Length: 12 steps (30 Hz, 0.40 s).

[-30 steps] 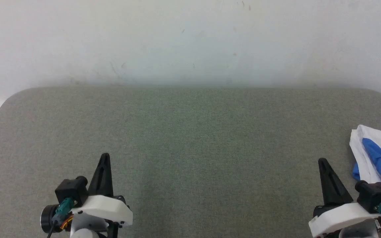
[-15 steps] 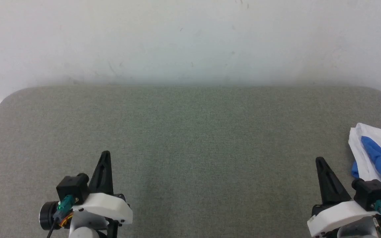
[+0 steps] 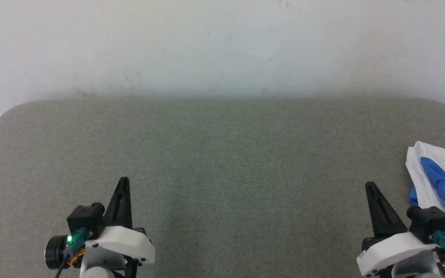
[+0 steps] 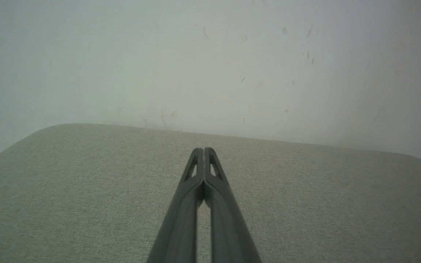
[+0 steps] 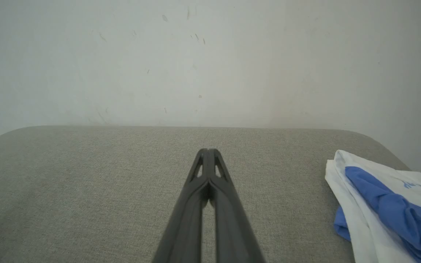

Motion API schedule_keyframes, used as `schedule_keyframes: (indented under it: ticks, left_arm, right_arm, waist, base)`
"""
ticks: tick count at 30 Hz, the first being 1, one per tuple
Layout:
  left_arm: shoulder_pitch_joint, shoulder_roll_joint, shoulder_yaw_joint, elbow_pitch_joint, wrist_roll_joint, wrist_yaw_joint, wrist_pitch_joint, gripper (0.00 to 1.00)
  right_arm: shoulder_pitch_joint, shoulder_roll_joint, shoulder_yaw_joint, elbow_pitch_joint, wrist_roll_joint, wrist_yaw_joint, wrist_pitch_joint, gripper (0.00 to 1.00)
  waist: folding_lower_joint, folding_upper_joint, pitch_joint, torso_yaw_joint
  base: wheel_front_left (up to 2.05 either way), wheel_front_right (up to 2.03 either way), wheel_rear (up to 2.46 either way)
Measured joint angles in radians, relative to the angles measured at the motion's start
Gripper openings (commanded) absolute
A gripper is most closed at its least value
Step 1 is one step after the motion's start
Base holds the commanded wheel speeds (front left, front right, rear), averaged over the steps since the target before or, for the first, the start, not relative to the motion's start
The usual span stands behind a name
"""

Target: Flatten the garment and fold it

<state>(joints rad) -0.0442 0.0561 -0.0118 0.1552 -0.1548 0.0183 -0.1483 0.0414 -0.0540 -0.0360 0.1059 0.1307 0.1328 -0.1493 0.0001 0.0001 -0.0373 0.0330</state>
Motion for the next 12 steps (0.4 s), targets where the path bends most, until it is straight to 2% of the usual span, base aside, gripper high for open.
schedule_keyframes:
  ticks: [12]
  left_arm:
    - [0.002,0.0,0.001,-0.024,0.031,-0.001,0.025,0.0]
  right_arm:
    - [-0.002,0.0,0.005,-0.018,-0.026,0.0,0.026,0.0]
  waist:
    - [0.0,-0.0001,0.006,-0.006]
  base:
    - [0.0,0.0,0.0]
